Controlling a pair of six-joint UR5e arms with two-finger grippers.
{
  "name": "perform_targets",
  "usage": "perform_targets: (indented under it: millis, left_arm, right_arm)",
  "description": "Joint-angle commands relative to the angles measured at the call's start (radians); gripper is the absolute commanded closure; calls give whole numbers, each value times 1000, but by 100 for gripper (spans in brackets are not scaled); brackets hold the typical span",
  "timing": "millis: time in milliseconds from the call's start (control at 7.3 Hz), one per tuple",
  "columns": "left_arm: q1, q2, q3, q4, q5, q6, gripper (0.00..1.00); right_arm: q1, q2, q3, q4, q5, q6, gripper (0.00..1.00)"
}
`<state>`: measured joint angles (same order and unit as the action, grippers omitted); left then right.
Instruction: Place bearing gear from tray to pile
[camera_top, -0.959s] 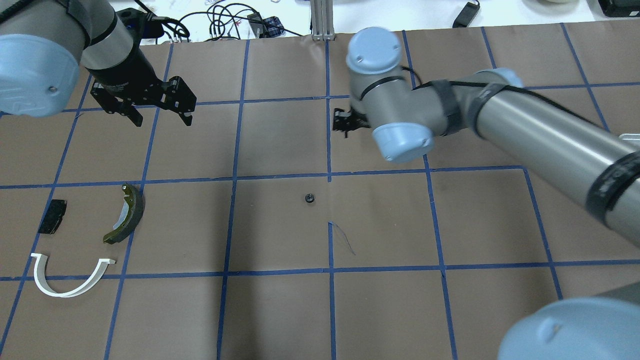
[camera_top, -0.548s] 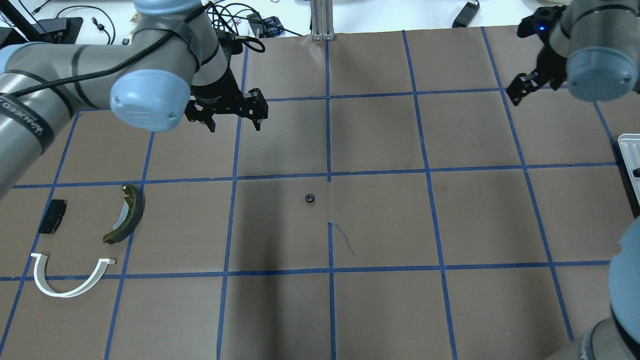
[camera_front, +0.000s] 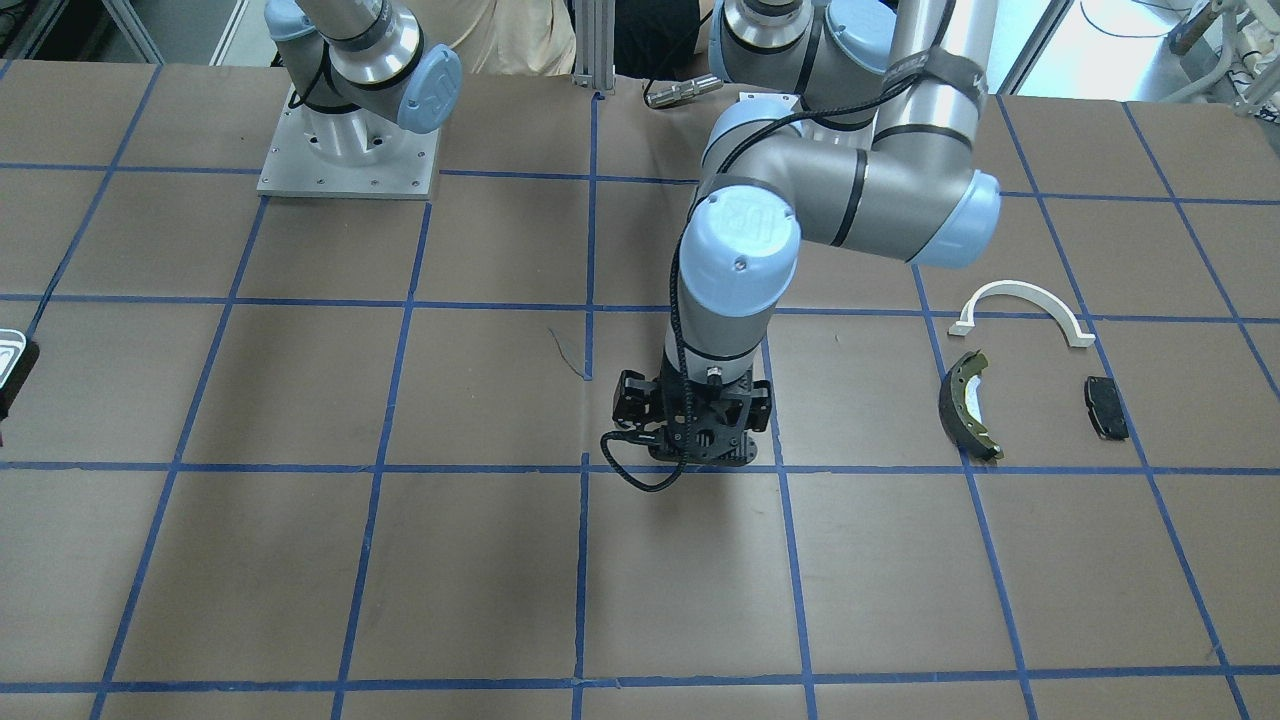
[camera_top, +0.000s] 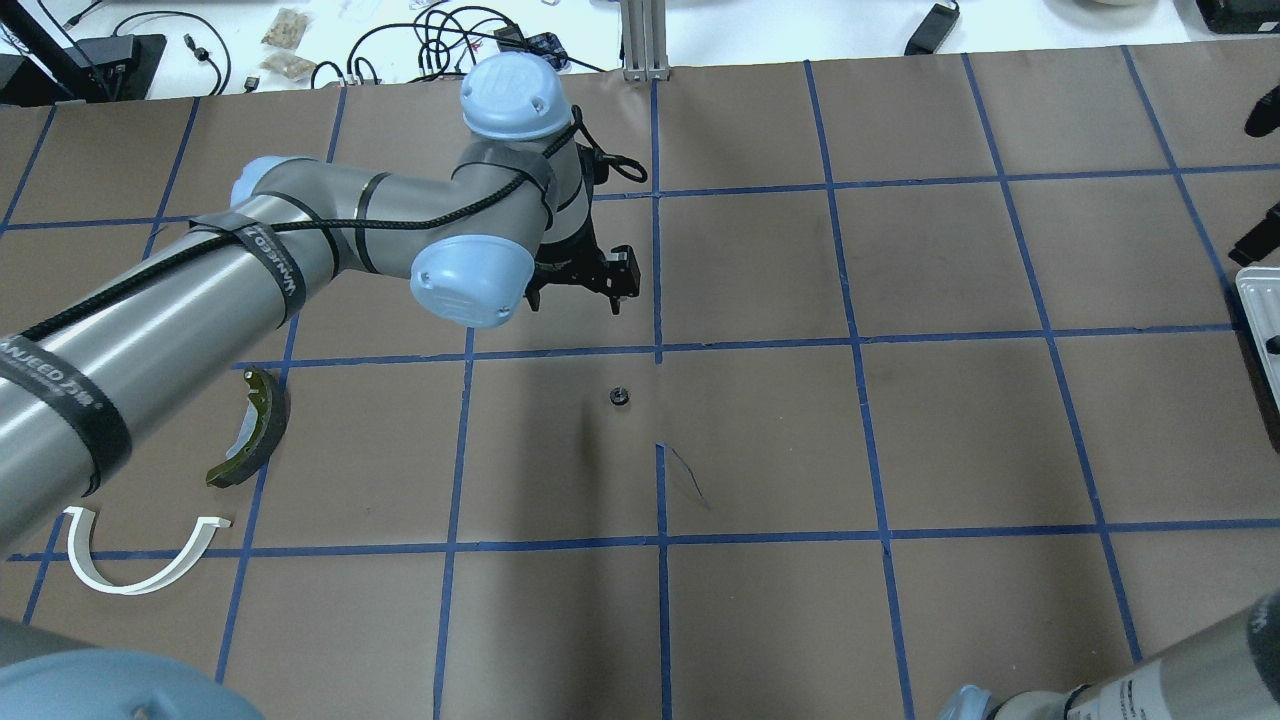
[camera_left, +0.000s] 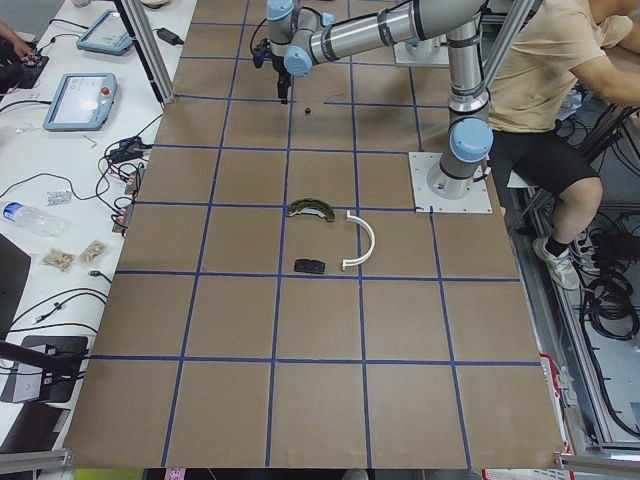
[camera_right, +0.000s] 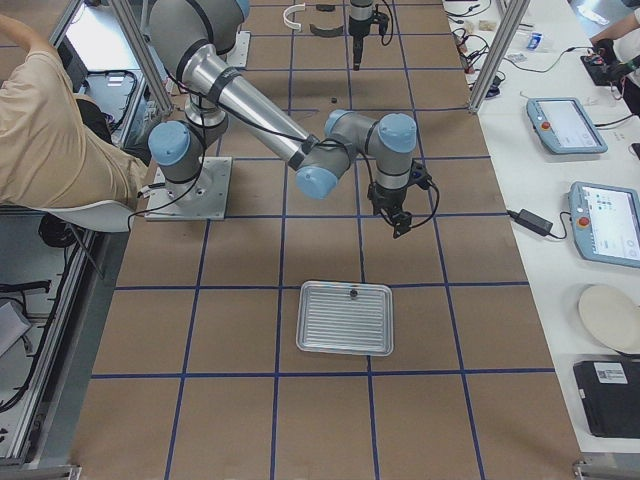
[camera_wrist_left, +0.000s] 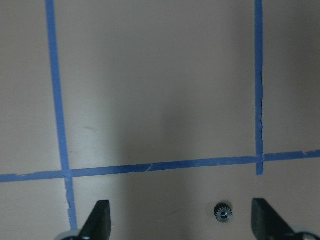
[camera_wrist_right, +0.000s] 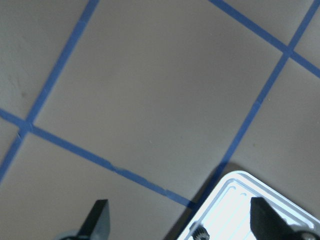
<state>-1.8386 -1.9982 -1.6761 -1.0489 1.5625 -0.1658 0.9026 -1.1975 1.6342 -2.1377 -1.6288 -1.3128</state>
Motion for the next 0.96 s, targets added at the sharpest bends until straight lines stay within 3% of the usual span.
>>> perform_targets:
  millis: [0, 274, 411, 685, 822]
  left_arm:
    - [-22, -43, -80, 87, 1, -1, 0]
    - [-33, -57, -119, 125, -10, -1, 7]
    - [-39, -57, -122, 125, -60, -20, 18]
    - [-40, -57, -146, 125, -78, -66, 22]
    - [-40, -56, -162, 127, -78, -66, 29]
  right_arm:
    - [-95, 77, 1, -10, 21, -293, 0]
    - [-138, 116, 1, -11, 23, -522, 0]
    - [-142, 139, 1, -27, 23, -584, 0]
    - [-143, 174, 6, -60, 26, -661, 0]
    - [-143, 177, 7, -65, 30, -657, 0]
